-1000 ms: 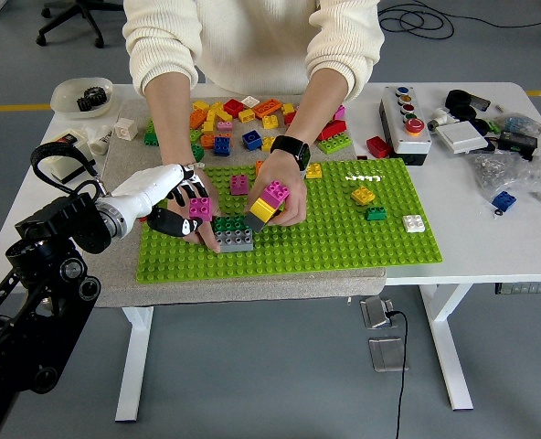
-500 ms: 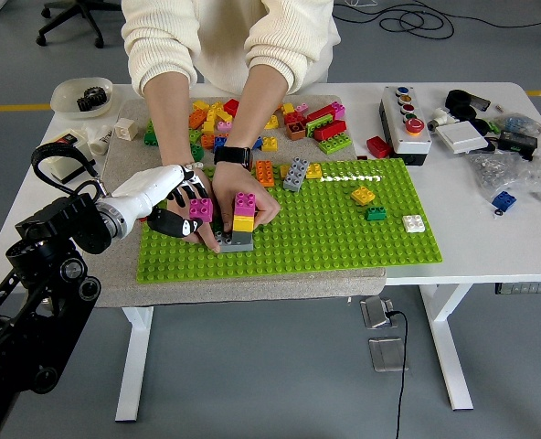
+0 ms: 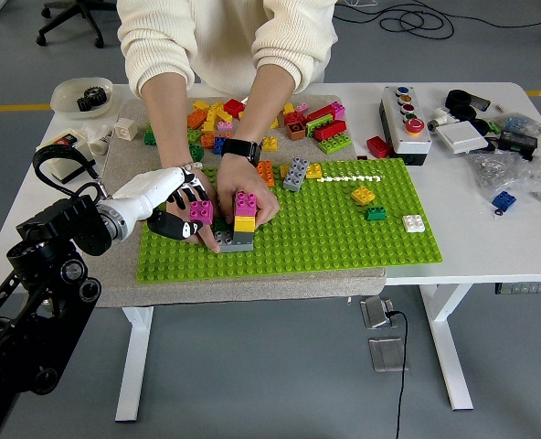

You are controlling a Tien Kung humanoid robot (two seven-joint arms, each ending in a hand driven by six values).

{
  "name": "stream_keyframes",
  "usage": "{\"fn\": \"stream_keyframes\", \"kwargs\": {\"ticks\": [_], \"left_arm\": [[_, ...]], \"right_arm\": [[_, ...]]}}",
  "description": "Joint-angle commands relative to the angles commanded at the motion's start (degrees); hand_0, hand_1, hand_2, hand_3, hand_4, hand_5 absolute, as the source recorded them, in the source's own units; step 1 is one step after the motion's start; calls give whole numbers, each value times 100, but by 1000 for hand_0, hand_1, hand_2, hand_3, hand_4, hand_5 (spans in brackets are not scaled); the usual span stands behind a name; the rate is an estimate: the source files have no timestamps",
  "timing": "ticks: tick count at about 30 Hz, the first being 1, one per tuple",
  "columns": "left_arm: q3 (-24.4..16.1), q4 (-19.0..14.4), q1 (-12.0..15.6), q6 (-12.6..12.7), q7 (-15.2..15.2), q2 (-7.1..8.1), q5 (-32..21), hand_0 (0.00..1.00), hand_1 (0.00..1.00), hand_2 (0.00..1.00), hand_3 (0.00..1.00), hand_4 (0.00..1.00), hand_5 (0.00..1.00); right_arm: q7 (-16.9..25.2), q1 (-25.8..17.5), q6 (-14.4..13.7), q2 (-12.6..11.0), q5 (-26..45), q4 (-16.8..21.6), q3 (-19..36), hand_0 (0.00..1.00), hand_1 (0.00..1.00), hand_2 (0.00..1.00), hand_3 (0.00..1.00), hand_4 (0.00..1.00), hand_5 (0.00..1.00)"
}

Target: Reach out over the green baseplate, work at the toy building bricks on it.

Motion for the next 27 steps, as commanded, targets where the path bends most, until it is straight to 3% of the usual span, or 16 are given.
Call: {"fn": "stream_keyframes", "kwargs": {"ticks": [27], "left_arm": [[-10, -6, -2, -2, 4, 2, 0, 598, 555, 528, 538, 615, 80]], "right_arm": [[-5, 8, -1, 0, 6, 0, -11, 743, 645, 687, 641, 854, 534]]}}
